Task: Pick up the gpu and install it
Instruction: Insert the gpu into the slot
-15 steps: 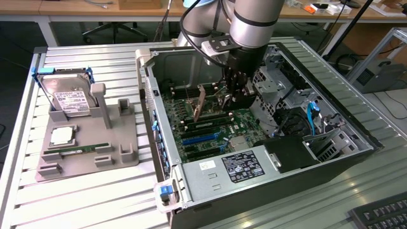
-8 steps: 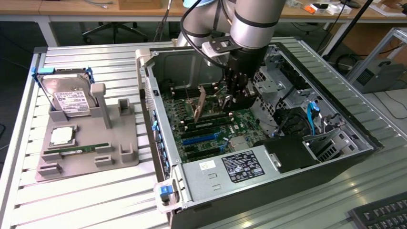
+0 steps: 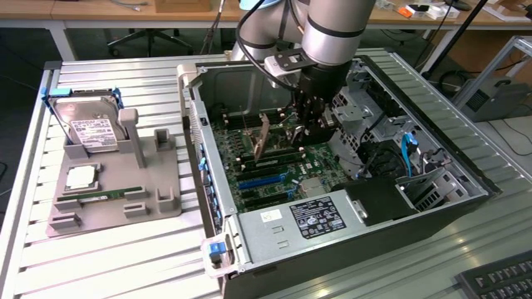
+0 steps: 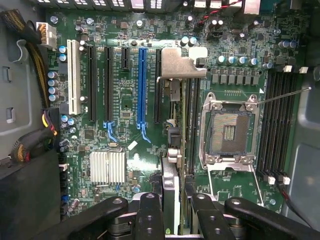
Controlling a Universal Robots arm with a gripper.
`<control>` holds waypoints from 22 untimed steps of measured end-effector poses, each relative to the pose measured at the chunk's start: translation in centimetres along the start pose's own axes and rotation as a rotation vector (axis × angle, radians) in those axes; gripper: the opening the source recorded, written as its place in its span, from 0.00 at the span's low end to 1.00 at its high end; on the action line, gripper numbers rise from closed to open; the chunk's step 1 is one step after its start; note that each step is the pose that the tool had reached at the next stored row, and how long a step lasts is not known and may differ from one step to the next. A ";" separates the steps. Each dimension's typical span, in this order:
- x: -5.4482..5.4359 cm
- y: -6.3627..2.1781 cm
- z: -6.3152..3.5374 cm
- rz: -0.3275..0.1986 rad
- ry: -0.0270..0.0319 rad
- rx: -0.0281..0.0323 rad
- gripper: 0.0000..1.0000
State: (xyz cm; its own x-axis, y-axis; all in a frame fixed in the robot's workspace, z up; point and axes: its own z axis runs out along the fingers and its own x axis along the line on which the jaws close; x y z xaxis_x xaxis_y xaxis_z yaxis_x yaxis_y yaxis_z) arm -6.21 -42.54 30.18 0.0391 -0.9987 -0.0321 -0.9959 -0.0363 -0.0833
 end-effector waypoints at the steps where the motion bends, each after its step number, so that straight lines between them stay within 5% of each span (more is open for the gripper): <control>1: 0.0 0.00 0.01 0.000 0.0000 0.0000 0.27; 22: 0.9 0.89 0.04 0.000 0.0000 0.0000 0.27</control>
State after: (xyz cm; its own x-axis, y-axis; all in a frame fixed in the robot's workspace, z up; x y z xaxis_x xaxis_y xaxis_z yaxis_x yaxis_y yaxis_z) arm -7.06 -43.48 30.04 0.0390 -0.9987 -0.0321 -0.9959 -0.0362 -0.0833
